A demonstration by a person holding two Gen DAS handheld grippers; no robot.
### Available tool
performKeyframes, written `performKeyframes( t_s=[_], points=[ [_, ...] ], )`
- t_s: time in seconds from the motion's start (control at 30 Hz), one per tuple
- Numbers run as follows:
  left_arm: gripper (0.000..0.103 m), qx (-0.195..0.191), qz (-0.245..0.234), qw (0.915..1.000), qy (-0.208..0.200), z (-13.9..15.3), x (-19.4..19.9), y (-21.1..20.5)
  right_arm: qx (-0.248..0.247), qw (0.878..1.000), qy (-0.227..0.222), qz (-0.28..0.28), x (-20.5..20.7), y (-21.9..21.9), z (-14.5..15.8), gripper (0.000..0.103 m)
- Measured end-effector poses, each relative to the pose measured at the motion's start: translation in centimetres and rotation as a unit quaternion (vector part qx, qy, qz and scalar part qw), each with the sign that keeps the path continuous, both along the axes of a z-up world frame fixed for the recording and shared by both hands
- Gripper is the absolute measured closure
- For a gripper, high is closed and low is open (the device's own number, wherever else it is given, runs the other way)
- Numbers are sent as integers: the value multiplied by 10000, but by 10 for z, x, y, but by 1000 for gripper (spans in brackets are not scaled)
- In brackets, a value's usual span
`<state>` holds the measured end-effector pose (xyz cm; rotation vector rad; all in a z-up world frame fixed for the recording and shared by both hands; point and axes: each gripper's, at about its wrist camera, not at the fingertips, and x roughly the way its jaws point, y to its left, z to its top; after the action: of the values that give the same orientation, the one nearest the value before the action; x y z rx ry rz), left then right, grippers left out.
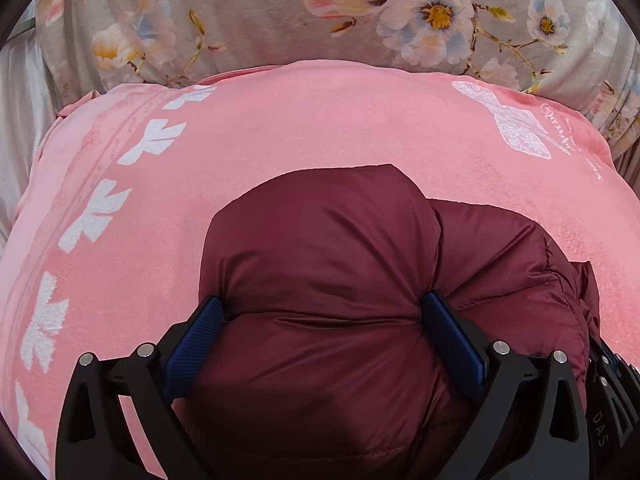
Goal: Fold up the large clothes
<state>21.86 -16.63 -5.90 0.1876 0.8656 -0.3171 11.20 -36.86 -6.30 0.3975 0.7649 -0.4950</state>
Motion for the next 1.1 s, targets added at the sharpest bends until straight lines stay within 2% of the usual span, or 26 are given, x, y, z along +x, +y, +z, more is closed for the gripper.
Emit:
performKeyframes(
  t_s=[0.23,0.3,0.37,0.43,0.5,0.53,0.6,0.73,0.83,0.87,0.93,1.0,1.1],
  points=[
    [5,-88,23,9999,77,-2,5,5,175,9998,-98,19,-1,-3,-1,96],
    [5,-232,-2,9996,183,0,5,10,560,9980,-296,88,-6,-13,-2,95],
    [5,-407,-44,9983,426,5,3,21,1227,9908,-523,232,-21,-30,-1,93],
    [5,-645,-63,9957,667,16,-3,41,1616,9841,-688,244,-46,-40,7,83],
    [5,-990,-79,9918,808,28,-15,68,1761,9813,-757,160,-80,-45,16,56],
    [5,-1069,-80,9904,878,30,-21,79,1749,9817,-727,186,-94,-44,19,54],
    [5,-979,-29,9903,982,28,-35,99,1829,9805,-630,346,-113,-38,18,53],
    [5,-1035,-152,9854,1340,17,-60,116,2485,9639,-571,772,-129,-21,0,47],
    [5,-1266,-184,9784,1626,8,-73,120,2813,9544,-511,857,-128,-8,-13,47],
    [5,-1434,-223,9729,1800,3,-75,120,2958,9494,-560,893,-127,-4,-15,47],
    [5,-1645,-226,9648,2037,-4,-81,120,2907,9511,-552,888,-122,0,-14,47],
    [5,-1545,-228,9686,1935,-1,-87,116,2872,9519,-555,912,-117,1,-13,46],
    [6,-1464,-318,9706,1882,2,-93,106,3064,9450,-696,904,-110,-4,-18,46]
  ],
)
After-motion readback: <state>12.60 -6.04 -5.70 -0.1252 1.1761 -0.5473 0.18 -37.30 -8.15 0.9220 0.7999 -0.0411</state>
